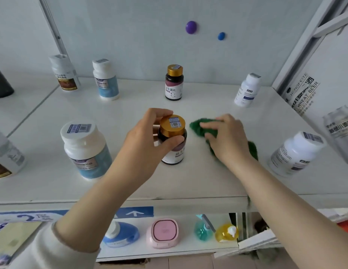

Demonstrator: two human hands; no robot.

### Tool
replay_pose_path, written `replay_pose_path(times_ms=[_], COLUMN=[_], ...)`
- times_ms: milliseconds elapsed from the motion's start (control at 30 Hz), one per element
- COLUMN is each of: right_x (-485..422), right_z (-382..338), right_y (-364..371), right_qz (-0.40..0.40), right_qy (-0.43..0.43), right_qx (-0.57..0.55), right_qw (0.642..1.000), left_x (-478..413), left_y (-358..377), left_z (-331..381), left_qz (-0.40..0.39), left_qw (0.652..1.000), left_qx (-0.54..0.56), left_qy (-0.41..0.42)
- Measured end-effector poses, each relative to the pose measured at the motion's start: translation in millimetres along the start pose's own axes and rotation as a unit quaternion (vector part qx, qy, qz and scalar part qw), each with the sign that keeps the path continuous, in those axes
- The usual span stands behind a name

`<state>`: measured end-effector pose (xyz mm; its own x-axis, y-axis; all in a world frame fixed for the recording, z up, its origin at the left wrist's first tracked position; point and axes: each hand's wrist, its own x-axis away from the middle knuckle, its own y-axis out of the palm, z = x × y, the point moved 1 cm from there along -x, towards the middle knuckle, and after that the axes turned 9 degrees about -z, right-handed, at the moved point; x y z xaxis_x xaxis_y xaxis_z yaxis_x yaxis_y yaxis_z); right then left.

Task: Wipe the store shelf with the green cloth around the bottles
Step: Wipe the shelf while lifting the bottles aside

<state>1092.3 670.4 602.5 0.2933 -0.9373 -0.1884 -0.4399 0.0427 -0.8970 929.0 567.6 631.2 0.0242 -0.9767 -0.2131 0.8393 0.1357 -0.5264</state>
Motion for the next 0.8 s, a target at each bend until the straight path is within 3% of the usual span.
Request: replay_pose_path(times_ms=[100,200,333,400,467,567,633,700,800], right_x=[-52.2,-50.6,49.2,75.8,49.7,-22.8,-46.1,-28.2,50.1], right_z=[-0.9,-15.5,-28.6,-21.7,-8.0,0.6,-11.6,-37.1,-73.4], right_y=[2.6,3.9,8.7,4.2,-0.5,-2.3,4.0,19.3,32.7], right_qz=[-0.045,-0.095,-0.125,-0.151,-0.13,-0.043,-0.055,-0.081,-0.072], right_qy=[0.024,-0.017,-0.242,-0.293,-0.252,-0.087,-0.023,-0.077,-0.263], right_qx=[0.057,0.038,-0.06,-0.078,-0.046,0.04,0.065,0.06,-0.02], right_qw=[0.997,0.995,0.96,0.941,0.958,0.995,0.996,0.992,0.962], left_x=[1.0,3.9,4.9,3.3,1.1,-1.9,-1.9,-1.5,-2.6], left_y=[0.4,-2.2,-23.7,-33.1,-37.5,-38.4,-38.9,-41.2,-45.2], left_z=[1.8,5.3,18.7,25.7,31.3,35.8,36.2,36.7,35.2], left_qz=[0.003,0.025,0.094,0.108,0.11,0.117,0.126,0.129,0.14], left_qw=[1.0,1.0,0.994,0.991,0.991,0.991,0.99,0.99,0.989], left_qx=[-0.003,0.013,0.057,0.055,0.047,0.039,0.04,0.038,0.031], left_qy=[0.0,-0.002,0.03,0.048,0.056,0.052,0.05,0.047,0.046])
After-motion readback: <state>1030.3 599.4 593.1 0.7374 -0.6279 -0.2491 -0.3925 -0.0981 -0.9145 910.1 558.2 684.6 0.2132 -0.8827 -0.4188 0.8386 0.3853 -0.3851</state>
